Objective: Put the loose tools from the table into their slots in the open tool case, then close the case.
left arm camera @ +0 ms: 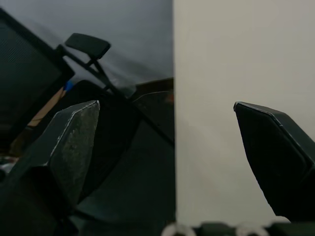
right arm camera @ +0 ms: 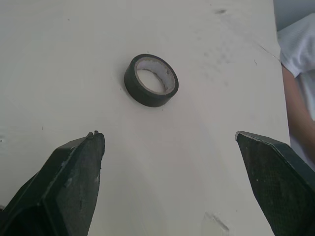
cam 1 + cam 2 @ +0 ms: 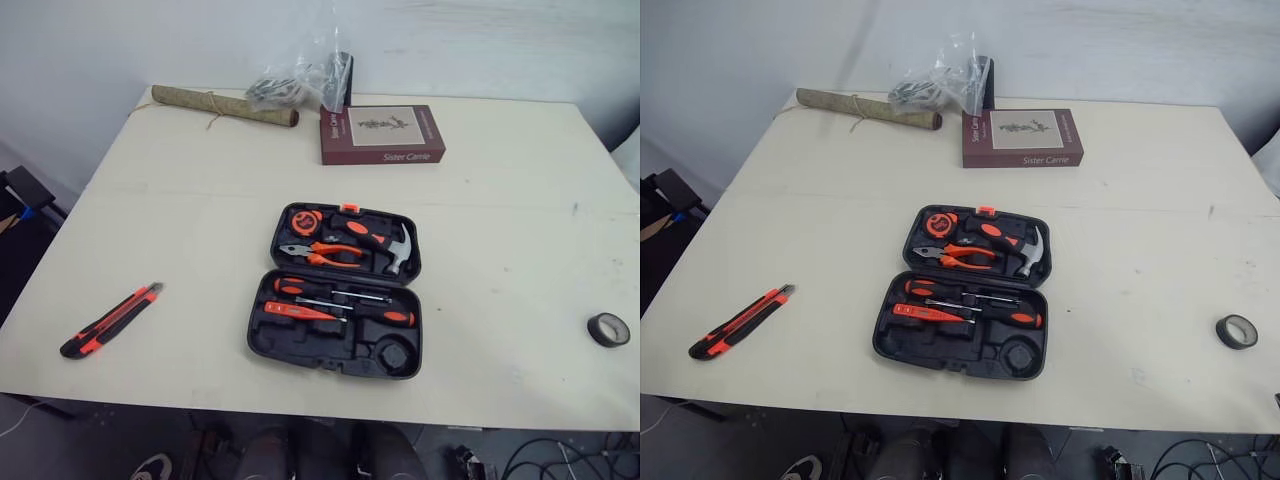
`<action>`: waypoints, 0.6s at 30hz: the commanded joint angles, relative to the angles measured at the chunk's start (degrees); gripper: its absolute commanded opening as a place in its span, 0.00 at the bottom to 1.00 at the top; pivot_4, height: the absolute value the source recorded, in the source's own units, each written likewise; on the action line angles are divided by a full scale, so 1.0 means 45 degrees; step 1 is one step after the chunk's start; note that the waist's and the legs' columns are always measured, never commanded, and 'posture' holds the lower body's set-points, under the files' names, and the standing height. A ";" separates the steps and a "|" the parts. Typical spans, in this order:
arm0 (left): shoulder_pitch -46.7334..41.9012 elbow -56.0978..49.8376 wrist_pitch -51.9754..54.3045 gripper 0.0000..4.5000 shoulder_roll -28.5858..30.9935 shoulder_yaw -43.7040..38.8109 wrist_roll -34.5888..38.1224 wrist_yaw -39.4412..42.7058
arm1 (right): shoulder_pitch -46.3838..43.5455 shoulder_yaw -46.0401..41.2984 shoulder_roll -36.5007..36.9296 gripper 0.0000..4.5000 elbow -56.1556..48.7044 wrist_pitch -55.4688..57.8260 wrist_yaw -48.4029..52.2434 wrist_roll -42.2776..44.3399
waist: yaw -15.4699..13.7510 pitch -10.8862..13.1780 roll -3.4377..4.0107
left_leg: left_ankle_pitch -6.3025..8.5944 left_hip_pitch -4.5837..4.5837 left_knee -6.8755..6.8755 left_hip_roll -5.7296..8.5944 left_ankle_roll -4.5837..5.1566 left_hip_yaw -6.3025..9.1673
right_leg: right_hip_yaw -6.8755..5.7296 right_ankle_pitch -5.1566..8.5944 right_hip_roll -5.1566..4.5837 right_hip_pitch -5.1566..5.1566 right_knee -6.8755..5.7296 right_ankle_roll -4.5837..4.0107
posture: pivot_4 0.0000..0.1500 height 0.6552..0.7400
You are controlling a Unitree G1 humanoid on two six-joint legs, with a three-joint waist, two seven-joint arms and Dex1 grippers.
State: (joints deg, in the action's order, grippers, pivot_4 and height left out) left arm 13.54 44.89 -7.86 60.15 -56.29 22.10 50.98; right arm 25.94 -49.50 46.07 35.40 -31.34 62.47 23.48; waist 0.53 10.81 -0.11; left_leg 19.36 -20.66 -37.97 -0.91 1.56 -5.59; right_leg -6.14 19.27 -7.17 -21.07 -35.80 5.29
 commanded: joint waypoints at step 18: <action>-0.0728 -0.4455 0.3689 0.99 -0.0267 0.3763 0.0995 0.3725 | -0.3761 0.5861 -0.1404 1.00 -0.9257 0.4243 0.0602 0.2923 | 0.0218 -0.0001 0.0001 | -0.0035 -0.0042 -0.0002 0.0010 0.0038 -0.0003 | -0.0014 0.0002 -0.0001 -0.0049 -0.0040 -0.0004 | 1.00 1.00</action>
State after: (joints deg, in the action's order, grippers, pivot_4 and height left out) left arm 10.16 25.55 8.58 57.88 -40.93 27.31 66.35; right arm 9.14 -24.01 40.20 -2.74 -13.13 64.00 34.20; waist 1.51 10.80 -0.11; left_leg 19.18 -20.88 -38.01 -0.86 1.76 -5.60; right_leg -6.21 19.28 -7.18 -21.29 -35.99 5.28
